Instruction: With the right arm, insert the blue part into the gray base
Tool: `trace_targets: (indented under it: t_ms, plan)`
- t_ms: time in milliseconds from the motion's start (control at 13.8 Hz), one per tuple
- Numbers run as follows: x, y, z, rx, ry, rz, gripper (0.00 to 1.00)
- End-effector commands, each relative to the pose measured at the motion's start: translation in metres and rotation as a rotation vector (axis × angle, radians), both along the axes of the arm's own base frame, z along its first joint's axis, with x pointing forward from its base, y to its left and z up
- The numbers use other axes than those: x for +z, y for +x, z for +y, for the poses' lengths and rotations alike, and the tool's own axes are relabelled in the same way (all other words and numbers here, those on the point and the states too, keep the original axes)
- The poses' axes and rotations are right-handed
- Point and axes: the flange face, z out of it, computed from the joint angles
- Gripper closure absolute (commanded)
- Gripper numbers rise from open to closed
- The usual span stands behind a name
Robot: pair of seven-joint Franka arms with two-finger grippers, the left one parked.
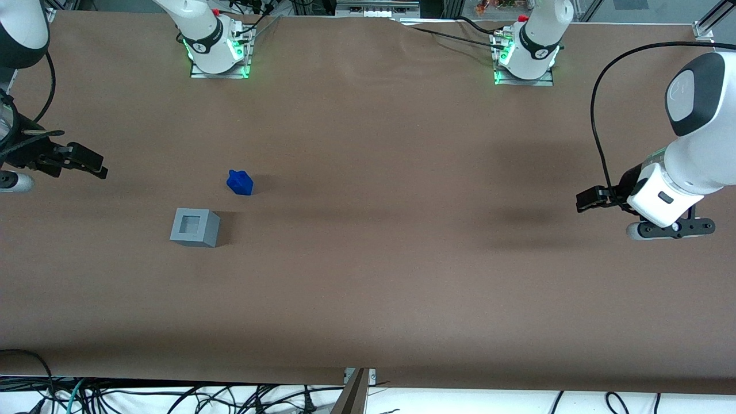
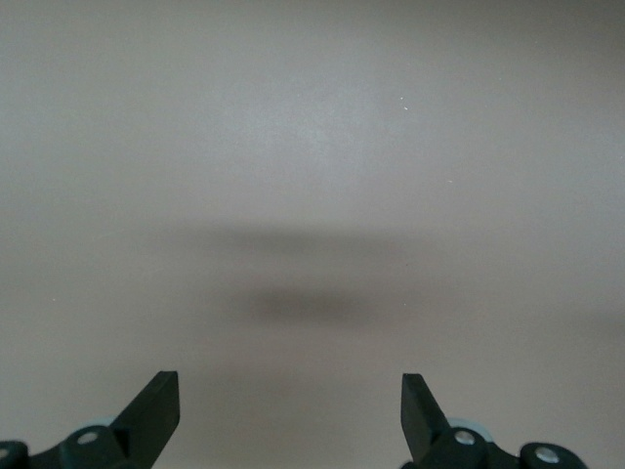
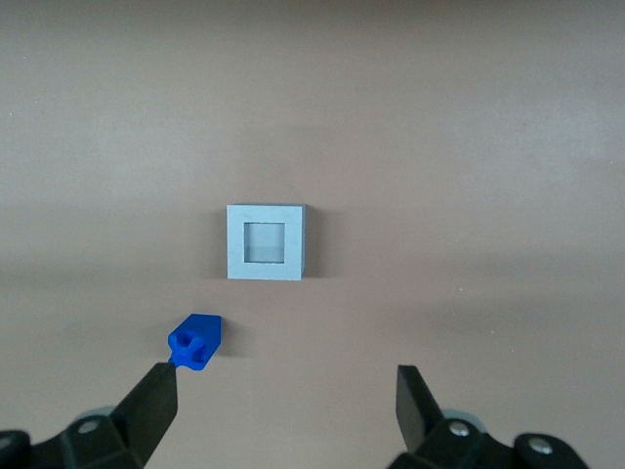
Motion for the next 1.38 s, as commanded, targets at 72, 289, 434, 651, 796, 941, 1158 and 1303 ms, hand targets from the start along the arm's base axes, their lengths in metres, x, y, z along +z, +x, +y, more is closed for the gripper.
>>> trace_targets:
  t_ms: [72, 289, 434, 651, 796, 941, 1158, 1303]
  plan:
    - [0.005, -0.006, 0.006, 0.023, 0.002, 0.068, 0.01]
    - [0.005, -0.005, 0.005, 0.024, -0.005, 0.065, 0.01]
    - [0.003, -0.004, 0.009, 0.026, -0.034, 0.069, 0.01]
    - [0.004, -0.006, 0.006, 0.031, -0.029, 0.075, 0.01]
    - [0.005, -0.007, 0.006, 0.034, -0.029, 0.077, 0.01]
    - [0.004, -0.011, 0.007, 0.060, -0.027, 0.106, 0.01]
    - [0.006, -0.015, 0.008, 0.092, -0.023, 0.116, 0.01]
    - [0.005, -0.016, 0.011, 0.095, -0.021, 0.125, 0.01]
